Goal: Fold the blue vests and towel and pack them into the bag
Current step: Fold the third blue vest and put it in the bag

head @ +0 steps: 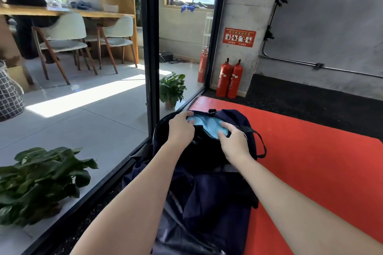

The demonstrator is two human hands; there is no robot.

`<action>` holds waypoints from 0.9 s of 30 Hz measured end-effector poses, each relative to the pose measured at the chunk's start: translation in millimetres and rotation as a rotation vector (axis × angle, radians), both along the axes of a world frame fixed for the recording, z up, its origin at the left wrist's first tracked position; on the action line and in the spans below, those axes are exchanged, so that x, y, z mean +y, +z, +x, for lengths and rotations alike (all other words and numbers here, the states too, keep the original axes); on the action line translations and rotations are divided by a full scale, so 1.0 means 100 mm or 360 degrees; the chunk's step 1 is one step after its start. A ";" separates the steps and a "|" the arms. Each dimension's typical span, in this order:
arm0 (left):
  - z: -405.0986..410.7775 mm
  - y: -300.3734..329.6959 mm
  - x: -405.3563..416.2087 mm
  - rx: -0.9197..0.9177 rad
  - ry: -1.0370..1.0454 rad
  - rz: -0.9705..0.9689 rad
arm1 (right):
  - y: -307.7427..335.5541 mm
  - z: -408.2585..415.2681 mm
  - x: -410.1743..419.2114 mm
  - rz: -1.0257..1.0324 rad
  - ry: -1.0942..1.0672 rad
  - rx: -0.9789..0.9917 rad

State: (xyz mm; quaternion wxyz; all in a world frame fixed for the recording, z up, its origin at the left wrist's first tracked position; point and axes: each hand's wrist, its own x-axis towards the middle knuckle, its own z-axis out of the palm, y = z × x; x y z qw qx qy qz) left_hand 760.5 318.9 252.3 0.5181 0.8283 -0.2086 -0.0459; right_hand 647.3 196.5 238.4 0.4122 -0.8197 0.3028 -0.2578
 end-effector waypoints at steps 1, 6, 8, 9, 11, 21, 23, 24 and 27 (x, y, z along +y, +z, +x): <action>0.04 -0.05 -0.01 -0.0033 -0.0050 0.0050 | -0.02 0.02 -0.01 -0.0054 0.0044 0.0106; 0.22 -0.33 0.00 -0.0054 -0.0291 0.0482 | -0.13 0.06 -0.12 -0.0108 0.0163 0.0558; 0.23 -0.34 0.01 -0.0051 -0.0295 0.0471 | -0.16 0.05 -0.13 -0.0106 0.0189 0.0590; 0.23 -0.32 0.02 -0.0050 -0.0287 0.0434 | -0.15 0.04 -0.13 -0.0113 0.0204 0.0605; 0.22 -0.32 0.05 -0.0031 -0.0265 0.0379 | -0.13 0.01 -0.10 -0.0133 0.0229 0.0628; -0.29 0.02 0.33 -0.0222 -0.0169 0.0463 | 0.23 -0.60 0.16 -0.0110 0.0331 0.0485; -0.54 0.13 0.32 -0.0281 -0.0169 0.0445 | 0.32 -0.88 0.18 -0.0078 0.0341 0.0424; -0.68 0.18 0.30 -0.0301 -0.0184 0.0433 | 0.36 -1.04 0.16 -0.0078 0.0339 0.0402; -1.21 0.33 0.14 -0.0395 -0.0273 0.0407 | 0.53 -1.56 0.05 -0.0093 0.0271 0.0350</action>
